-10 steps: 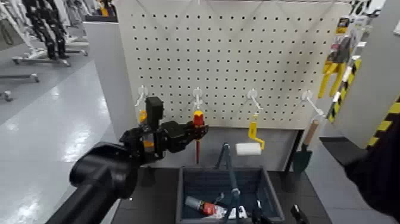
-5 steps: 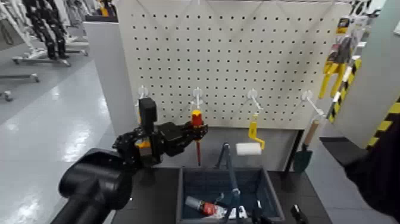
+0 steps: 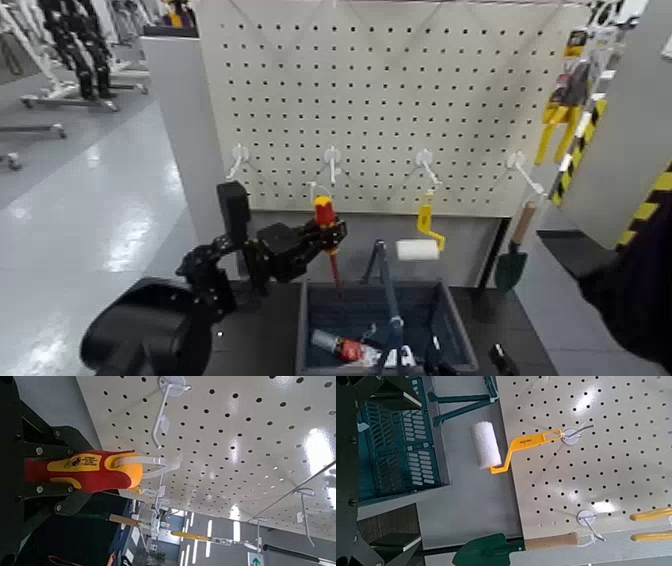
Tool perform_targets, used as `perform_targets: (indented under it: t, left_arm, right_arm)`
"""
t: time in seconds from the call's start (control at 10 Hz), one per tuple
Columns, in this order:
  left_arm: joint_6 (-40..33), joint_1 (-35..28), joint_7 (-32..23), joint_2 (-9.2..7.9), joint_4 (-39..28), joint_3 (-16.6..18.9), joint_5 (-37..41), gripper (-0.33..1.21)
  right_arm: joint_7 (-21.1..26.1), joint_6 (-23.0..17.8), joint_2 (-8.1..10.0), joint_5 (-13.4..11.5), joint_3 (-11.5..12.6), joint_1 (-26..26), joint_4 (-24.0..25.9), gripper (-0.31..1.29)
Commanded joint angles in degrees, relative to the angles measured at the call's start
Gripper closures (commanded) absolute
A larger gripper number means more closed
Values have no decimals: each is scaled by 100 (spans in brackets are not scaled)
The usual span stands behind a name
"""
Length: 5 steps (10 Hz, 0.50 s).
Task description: Put the red screwdriver into the crate.
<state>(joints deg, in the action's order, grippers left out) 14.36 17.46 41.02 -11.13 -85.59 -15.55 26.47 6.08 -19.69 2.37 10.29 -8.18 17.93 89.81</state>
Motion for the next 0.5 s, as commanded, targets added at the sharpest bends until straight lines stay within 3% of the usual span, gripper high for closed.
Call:
perform_targets:
  t: [0.1,0.5]
  left_arm:
    - [-109,-111,-76,-21,183,-203,509,114]
    - [-531,-49,-279,-21,1009,-765,1238,114]
  right_arm:
    - [-11,-9,9,17,-17,-9,-7,13]
    - [-28,-18,9,52,-26,-26,-33,13]
